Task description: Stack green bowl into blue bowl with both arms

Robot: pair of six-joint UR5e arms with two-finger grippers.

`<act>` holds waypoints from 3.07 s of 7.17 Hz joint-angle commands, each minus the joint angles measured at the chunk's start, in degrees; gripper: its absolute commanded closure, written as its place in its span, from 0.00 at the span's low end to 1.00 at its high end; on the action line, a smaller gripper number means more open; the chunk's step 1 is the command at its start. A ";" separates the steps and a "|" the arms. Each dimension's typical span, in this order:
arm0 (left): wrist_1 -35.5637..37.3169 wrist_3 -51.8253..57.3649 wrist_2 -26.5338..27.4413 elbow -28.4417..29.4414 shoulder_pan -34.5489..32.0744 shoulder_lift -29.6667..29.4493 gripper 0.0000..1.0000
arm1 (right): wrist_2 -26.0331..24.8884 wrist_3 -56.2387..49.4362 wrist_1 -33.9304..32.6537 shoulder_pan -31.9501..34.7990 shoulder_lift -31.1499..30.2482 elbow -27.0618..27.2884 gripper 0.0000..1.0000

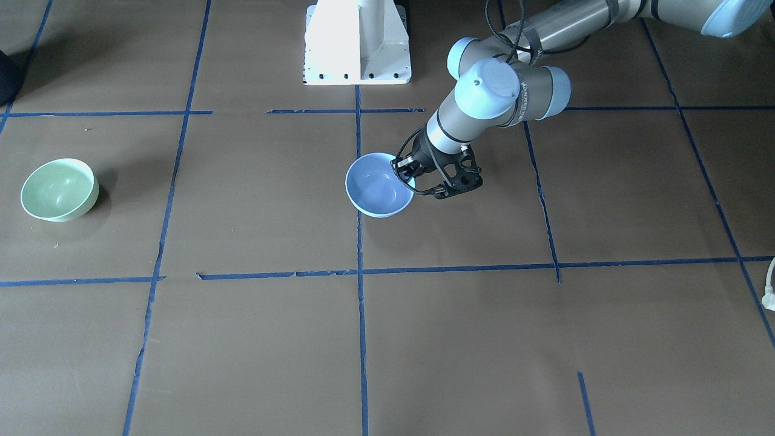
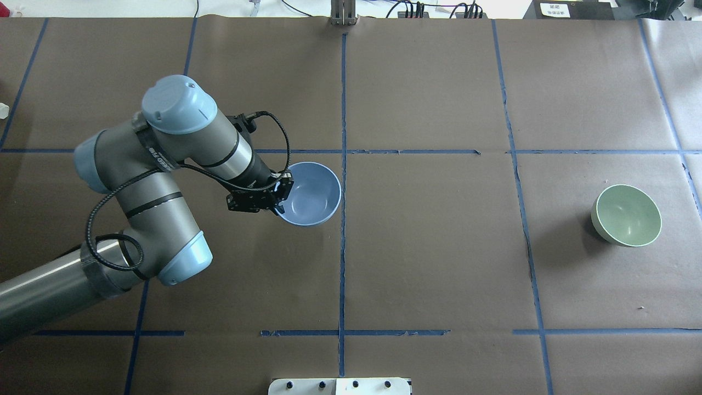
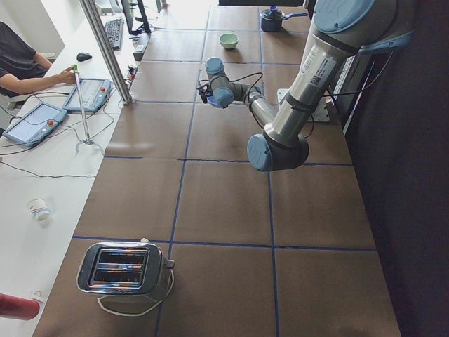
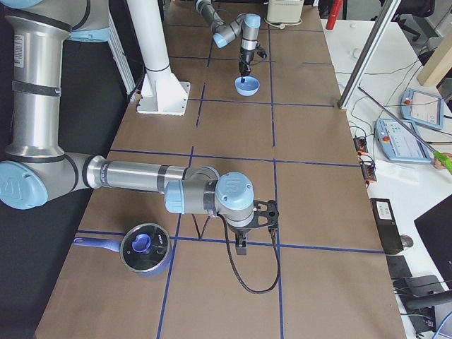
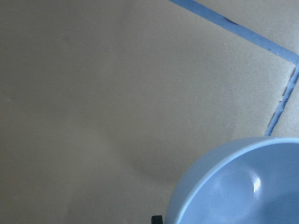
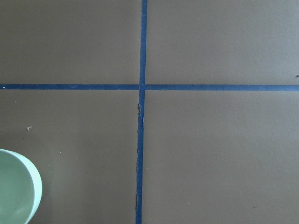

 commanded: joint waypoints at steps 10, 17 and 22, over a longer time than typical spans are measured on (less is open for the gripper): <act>0.57 -0.29 0.60 -1.39 -0.23 -0.64 0.00 | 1.21 -0.07 0.00 -0.26 -0.13 -0.03 0.00; 22.38 17.21 4.29 -23.21 -10.59 15.26 0.00 | 0.77 39.07 32.67 -20.53 -4.53 0.14 0.00; 17.46 17.29 4.19 -23.74 -11.67 19.67 0.00 | -6.88 46.24 34.63 -33.39 -5.50 -1.25 0.00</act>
